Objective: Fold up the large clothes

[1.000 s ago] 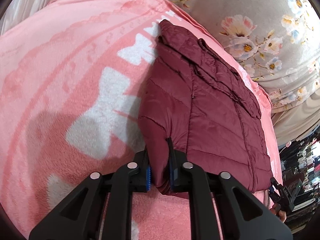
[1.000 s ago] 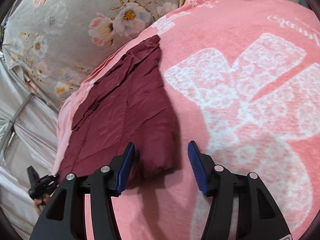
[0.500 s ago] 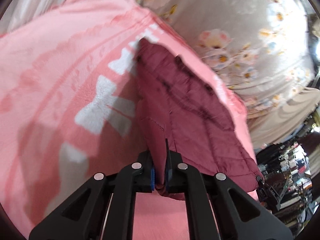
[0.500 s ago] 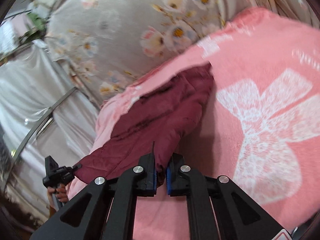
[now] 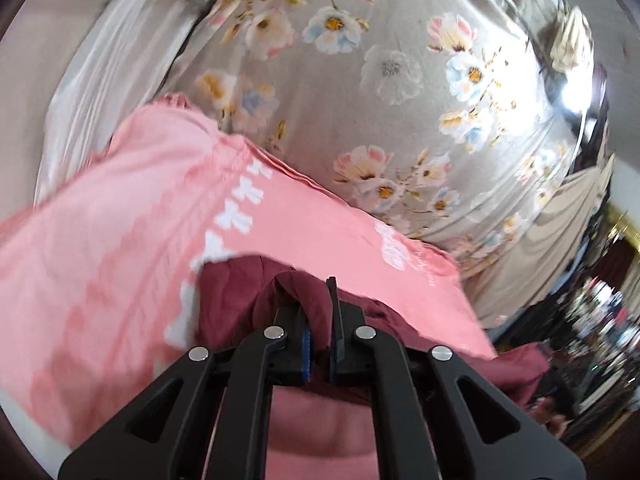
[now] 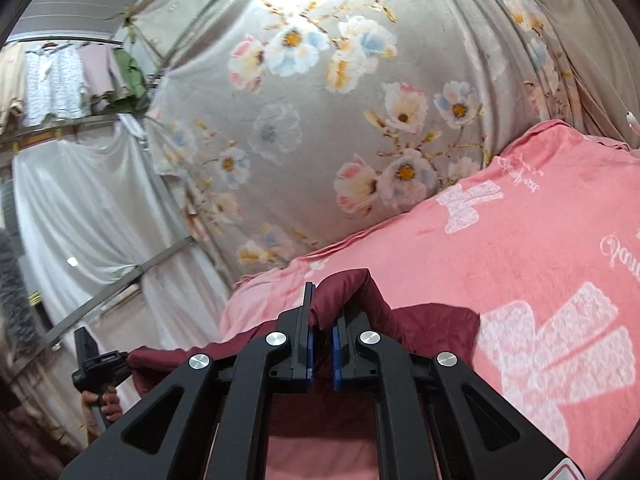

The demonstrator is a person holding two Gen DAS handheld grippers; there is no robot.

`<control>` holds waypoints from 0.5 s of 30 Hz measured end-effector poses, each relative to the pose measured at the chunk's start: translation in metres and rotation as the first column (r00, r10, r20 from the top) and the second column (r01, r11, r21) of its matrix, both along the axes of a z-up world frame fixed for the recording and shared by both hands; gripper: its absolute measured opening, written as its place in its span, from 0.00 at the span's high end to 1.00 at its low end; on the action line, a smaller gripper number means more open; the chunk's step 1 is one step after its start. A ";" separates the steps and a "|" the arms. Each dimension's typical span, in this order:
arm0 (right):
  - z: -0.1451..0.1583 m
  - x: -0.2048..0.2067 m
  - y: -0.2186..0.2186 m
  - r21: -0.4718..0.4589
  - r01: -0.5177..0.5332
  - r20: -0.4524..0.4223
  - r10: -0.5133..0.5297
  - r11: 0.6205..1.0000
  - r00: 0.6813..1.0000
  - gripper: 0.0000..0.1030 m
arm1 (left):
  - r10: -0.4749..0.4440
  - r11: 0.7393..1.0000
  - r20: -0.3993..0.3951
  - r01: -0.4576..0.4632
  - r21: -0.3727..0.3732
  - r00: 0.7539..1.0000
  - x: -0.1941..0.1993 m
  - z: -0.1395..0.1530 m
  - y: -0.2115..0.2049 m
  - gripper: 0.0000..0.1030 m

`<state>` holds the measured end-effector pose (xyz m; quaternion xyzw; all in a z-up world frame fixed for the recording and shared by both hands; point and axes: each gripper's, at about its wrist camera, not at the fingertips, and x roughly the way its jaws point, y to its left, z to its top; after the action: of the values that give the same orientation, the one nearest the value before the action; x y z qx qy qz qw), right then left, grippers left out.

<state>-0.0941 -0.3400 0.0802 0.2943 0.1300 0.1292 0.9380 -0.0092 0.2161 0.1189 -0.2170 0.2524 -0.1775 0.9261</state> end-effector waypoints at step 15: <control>-0.141 0.214 -0.026 0.045 0.123 -0.395 -0.096 0.991 0.914 0.94 | 0.116 0.951 -0.290 -0.022 0.310 0.950 0.227 -0.139 -0.069 0.95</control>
<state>0.1201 -0.3661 -0.0607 0.3531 0.2936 0.0194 0.8881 0.2174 0.1475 -0.0197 -0.1061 0.4085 -0.0682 0.9040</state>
